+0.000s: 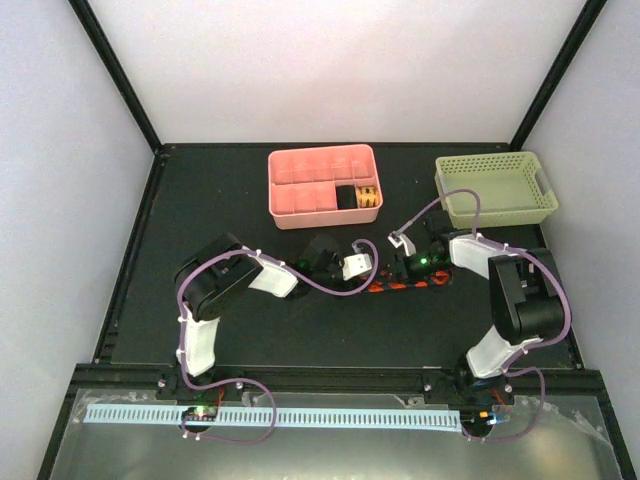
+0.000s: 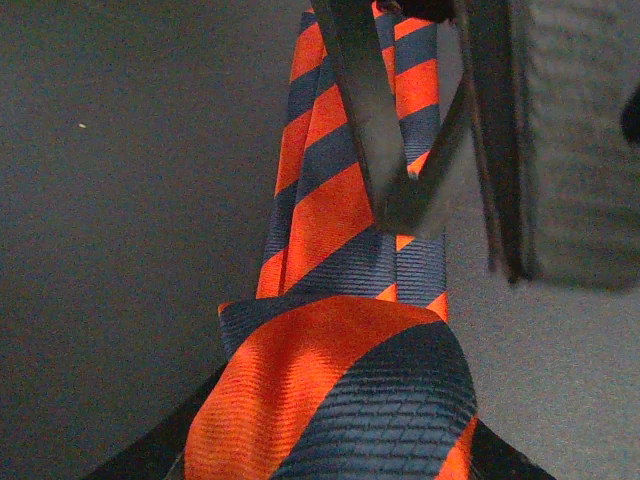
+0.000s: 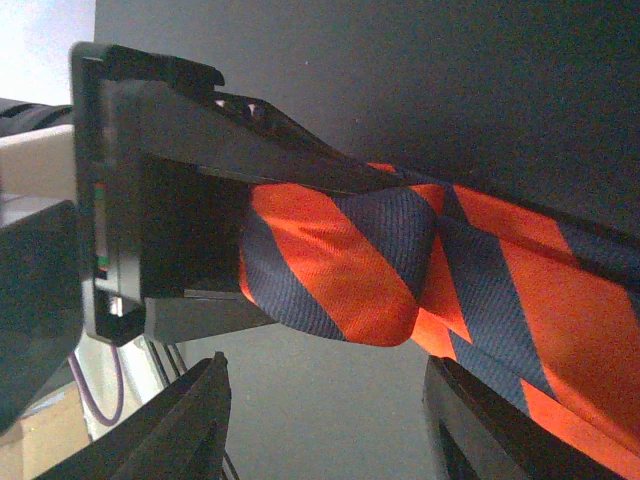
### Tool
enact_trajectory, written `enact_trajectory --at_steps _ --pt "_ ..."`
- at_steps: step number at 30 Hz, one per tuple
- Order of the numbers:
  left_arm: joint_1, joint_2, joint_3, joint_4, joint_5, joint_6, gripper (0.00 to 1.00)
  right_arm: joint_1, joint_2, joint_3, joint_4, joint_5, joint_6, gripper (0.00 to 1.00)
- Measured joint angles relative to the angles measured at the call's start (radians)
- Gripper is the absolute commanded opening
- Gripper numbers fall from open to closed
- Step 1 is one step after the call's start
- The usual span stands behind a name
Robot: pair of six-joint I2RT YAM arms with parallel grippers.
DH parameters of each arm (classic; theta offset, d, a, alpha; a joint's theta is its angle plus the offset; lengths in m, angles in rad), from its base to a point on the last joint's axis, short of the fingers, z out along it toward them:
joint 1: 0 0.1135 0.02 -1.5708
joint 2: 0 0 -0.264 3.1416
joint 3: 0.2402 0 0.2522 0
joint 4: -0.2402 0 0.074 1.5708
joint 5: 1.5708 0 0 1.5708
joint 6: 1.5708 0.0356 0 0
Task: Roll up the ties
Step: Roll the tie at the center of the board.
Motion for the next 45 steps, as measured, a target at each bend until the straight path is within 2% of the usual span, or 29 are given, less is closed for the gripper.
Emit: enact_trajectory --at_steps 5,9,12,19,21,23,27,31,37,45 --pt "0.000 0.000 0.000 0.000 0.000 0.000 0.37 0.037 0.004 -0.007 0.065 0.001 0.042 0.54" --pt "-0.002 0.000 0.000 0.000 -0.002 0.001 0.37 0.047 0.032 -0.006 0.106 0.006 0.069 0.46" --pt "-0.006 0.000 0.000 -0.001 -0.007 0.004 0.37 0.047 0.064 -0.006 0.122 0.014 0.085 0.36" --pt "-0.009 0.000 0.000 -0.005 -0.019 0.006 0.37 0.051 0.076 0.007 0.118 0.008 0.085 0.02" --pt "-0.008 0.000 0.000 -0.005 -0.021 0.006 0.37 0.051 0.076 0.011 0.112 0.010 0.076 0.02" --pt "-0.009 0.000 0.001 -0.006 -0.021 0.006 0.43 0.051 0.076 0.012 0.109 0.012 0.070 0.02" --pt "-0.009 0.000 0.000 -0.017 -0.033 0.006 0.67 0.051 0.076 0.014 0.103 0.028 0.062 0.02" --pt "-0.001 -0.016 -0.029 -0.019 -0.038 -0.006 0.79 0.048 0.086 0.025 0.079 0.057 0.047 0.02" --pt "0.017 -0.055 -0.092 0.003 -0.005 -0.021 0.84 0.036 0.094 0.027 0.050 0.096 0.029 0.02" --pt "0.017 -0.041 -0.092 0.102 0.046 -0.019 0.85 0.027 0.107 0.051 0.005 0.163 0.026 0.02"
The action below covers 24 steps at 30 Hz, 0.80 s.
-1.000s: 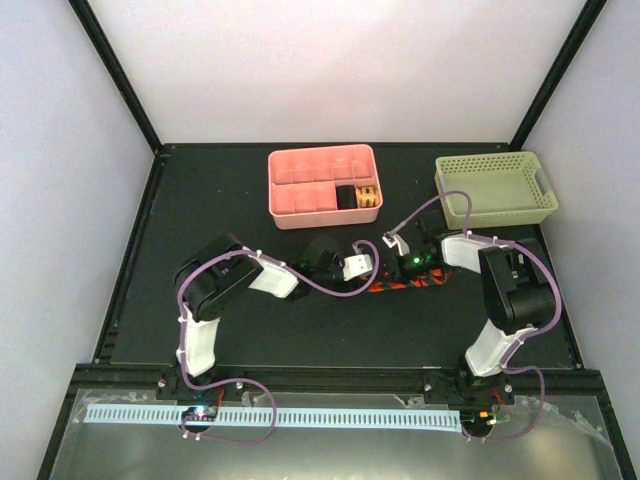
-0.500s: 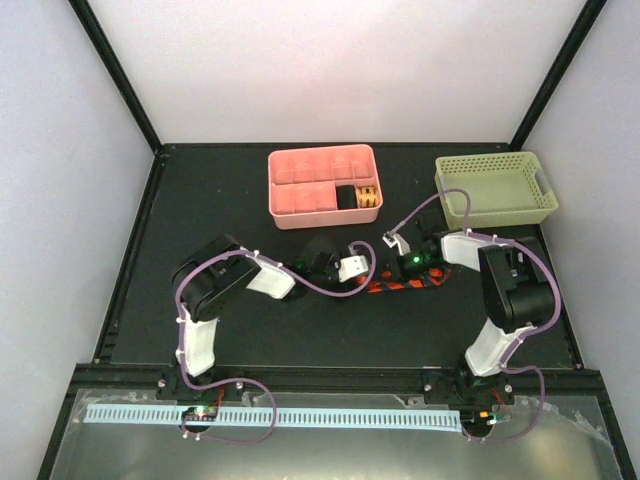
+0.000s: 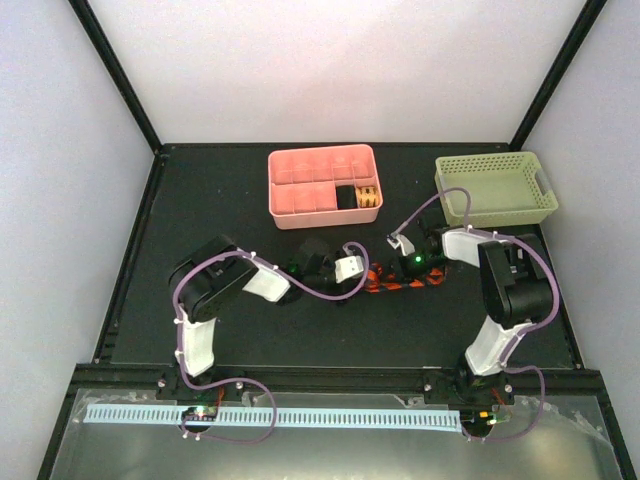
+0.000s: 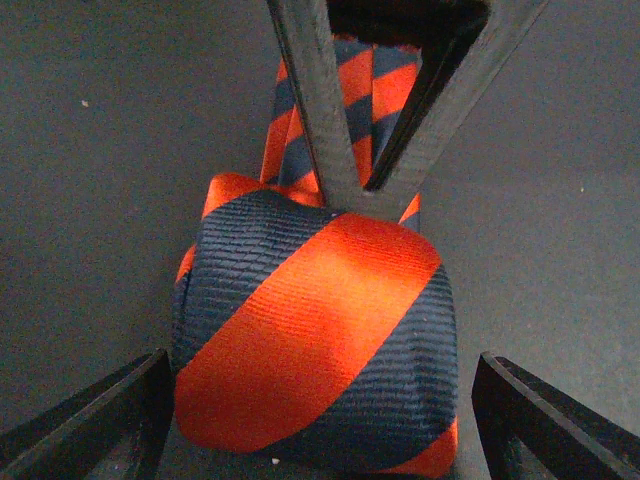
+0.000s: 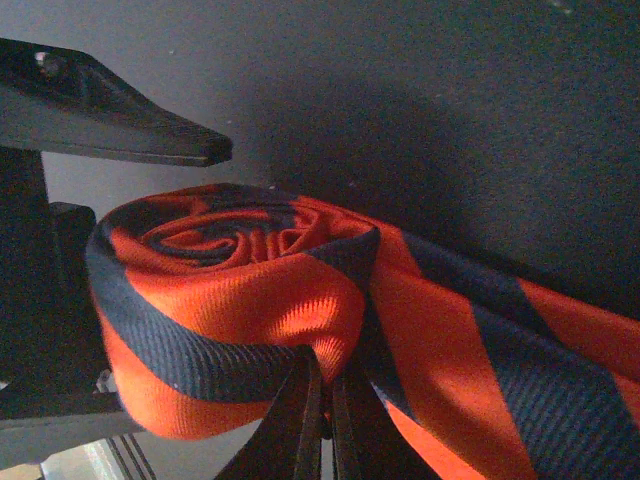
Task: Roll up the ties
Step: Roll the tie at the center of the board.
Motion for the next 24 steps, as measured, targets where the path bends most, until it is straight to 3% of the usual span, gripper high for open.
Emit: enact_trajectory --at_steps 13,17,20,24 --pt "0.000 0.141 0.035 0.178 0.048 -0.005 0.80 -0.001 0.089 0.067 -0.055 0.008 -0.011 0.02" --pt "-0.001 0.160 0.060 0.187 0.052 -0.022 0.65 0.000 0.095 0.068 -0.052 -0.003 -0.011 0.02" --pt "-0.001 0.163 0.079 0.179 0.060 -0.029 0.49 0.002 0.096 0.068 -0.050 -0.007 -0.011 0.02" --pt "-0.002 0.158 0.081 0.154 0.061 -0.019 0.38 0.006 0.095 0.067 -0.045 -0.015 -0.015 0.21"
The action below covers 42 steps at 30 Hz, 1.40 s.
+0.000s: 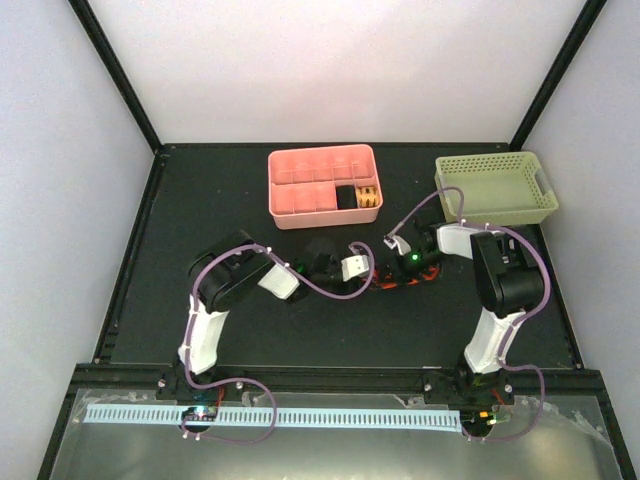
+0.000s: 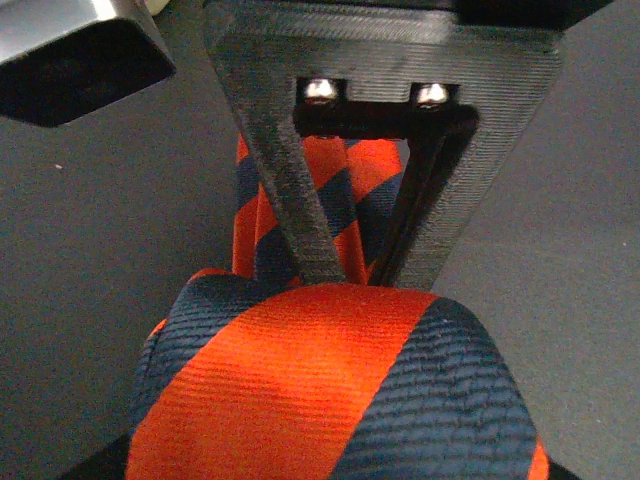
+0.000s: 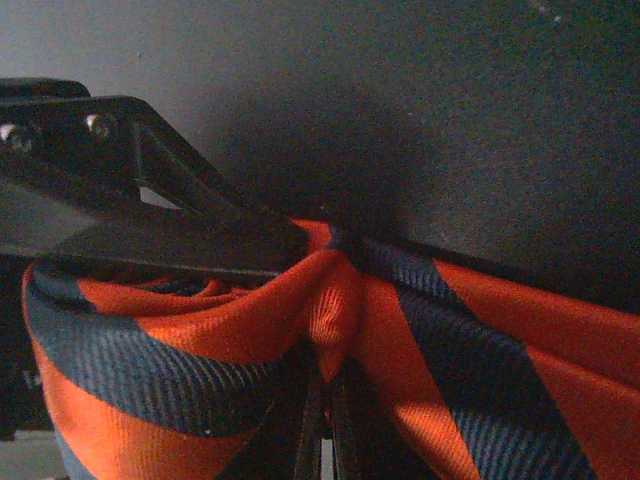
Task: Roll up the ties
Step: Roll the tie at the center of the board.
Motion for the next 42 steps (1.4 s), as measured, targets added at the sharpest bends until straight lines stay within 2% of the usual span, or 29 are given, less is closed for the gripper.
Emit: enact_trajectory --at_steps 9,12,16,21,25,29,30,34,35,36,39,42 --pt "0.000 -0.122 -0.036 -0.214 -0.071 0.089 0.36 -0.037 -0.093 0.008 -0.064 0.018 -0.085 0.65" --pt "-0.003 -0.135 -0.033 -0.252 -0.090 0.108 0.36 -0.047 -0.142 0.010 -0.065 -0.012 -0.072 0.67" --pt "-0.008 -0.137 -0.017 -0.288 -0.106 0.121 0.36 -0.018 -0.175 0.010 -0.023 -0.060 -0.033 0.63" --pt "-0.009 -0.138 -0.001 -0.321 -0.108 0.124 0.37 0.036 -0.140 0.010 0.020 -0.080 0.006 0.56" --pt "-0.009 -0.138 0.005 -0.333 -0.109 0.125 0.37 0.059 -0.103 0.011 0.040 -0.072 0.010 0.40" --pt "-0.009 -0.138 0.010 -0.344 -0.110 0.124 0.37 0.060 -0.084 0.019 0.038 -0.075 0.003 0.45" --pt "-0.009 -0.138 0.011 -0.346 -0.110 0.124 0.37 0.060 -0.084 0.020 0.035 -0.074 -0.002 0.43" --pt "-0.009 -0.138 0.013 -0.351 -0.111 0.124 0.37 0.060 -0.085 0.019 0.035 -0.080 -0.018 0.07" --pt "-0.009 -0.138 0.013 -0.352 -0.111 0.124 0.38 0.059 -0.088 0.017 0.038 -0.086 -0.019 0.02" --pt "-0.009 -0.138 0.013 -0.353 -0.111 0.124 0.39 0.059 -0.092 0.016 0.041 -0.088 -0.023 0.02" --pt "-0.009 -0.138 0.014 -0.356 -0.113 0.124 0.47 0.057 -0.095 0.016 0.043 -0.084 -0.021 0.02" --pt "-0.009 -0.138 0.016 -0.361 -0.114 0.121 0.67 0.057 -0.095 0.016 0.042 -0.067 -0.027 0.01"
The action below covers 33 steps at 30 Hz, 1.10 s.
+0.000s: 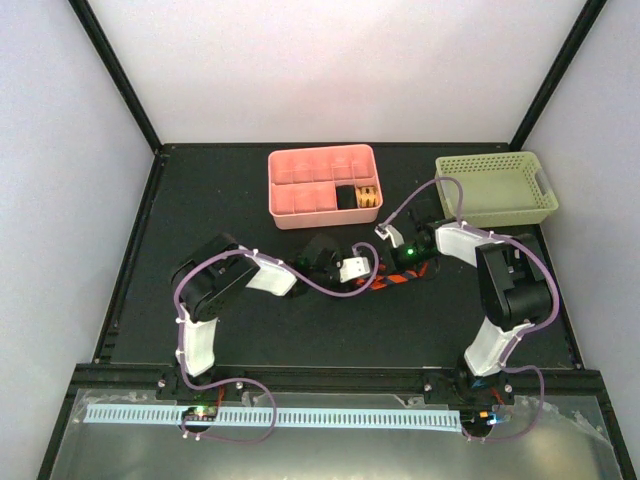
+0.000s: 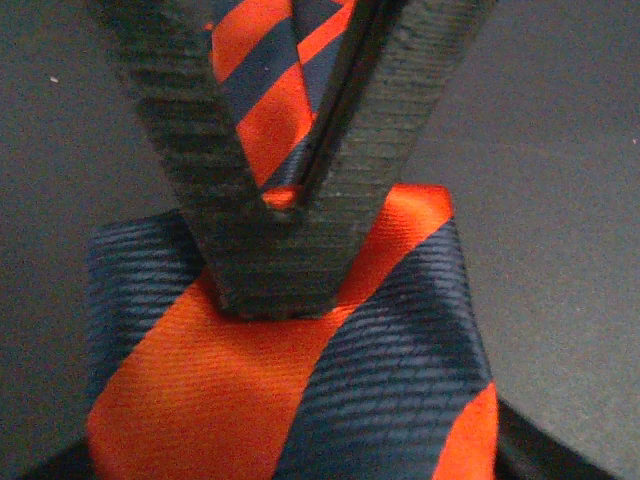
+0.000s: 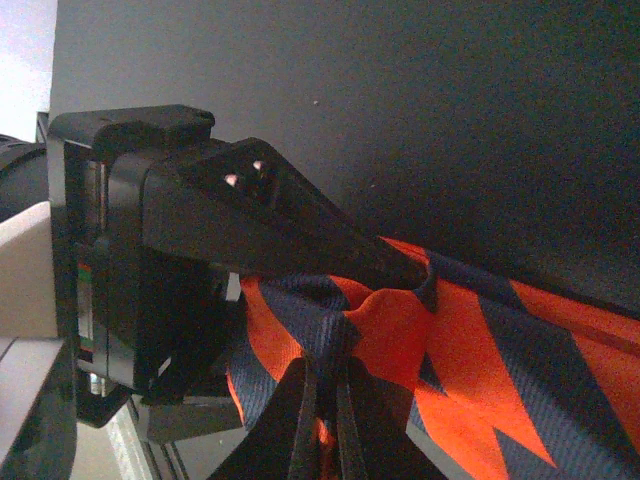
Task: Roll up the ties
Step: Roll the tie at the center of the board.
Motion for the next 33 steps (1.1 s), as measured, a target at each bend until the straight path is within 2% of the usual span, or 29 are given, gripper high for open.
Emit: enact_trajectory --at_steps 6,11,20,26,33 --pt "0.017 -0.017 -0.027 0.011 0.010 -0.040 0.89 -0.013 0.003 0.000 -0.005 0.049 -0.011 0.02" --pt "0.024 -0.047 -0.079 0.069 0.025 -0.077 0.95 -0.036 0.005 -0.006 -0.010 0.101 -0.012 0.02" --pt "0.024 -0.036 -0.123 0.227 0.070 -0.162 0.97 -0.045 0.010 -0.021 0.009 0.153 0.002 0.02" --pt "0.024 0.050 -0.121 0.341 0.096 -0.239 0.98 -0.046 0.015 -0.023 0.015 0.161 0.020 0.02" --pt "0.020 0.136 -0.065 0.431 0.101 -0.298 0.86 -0.048 0.020 -0.029 0.027 0.153 0.036 0.02"
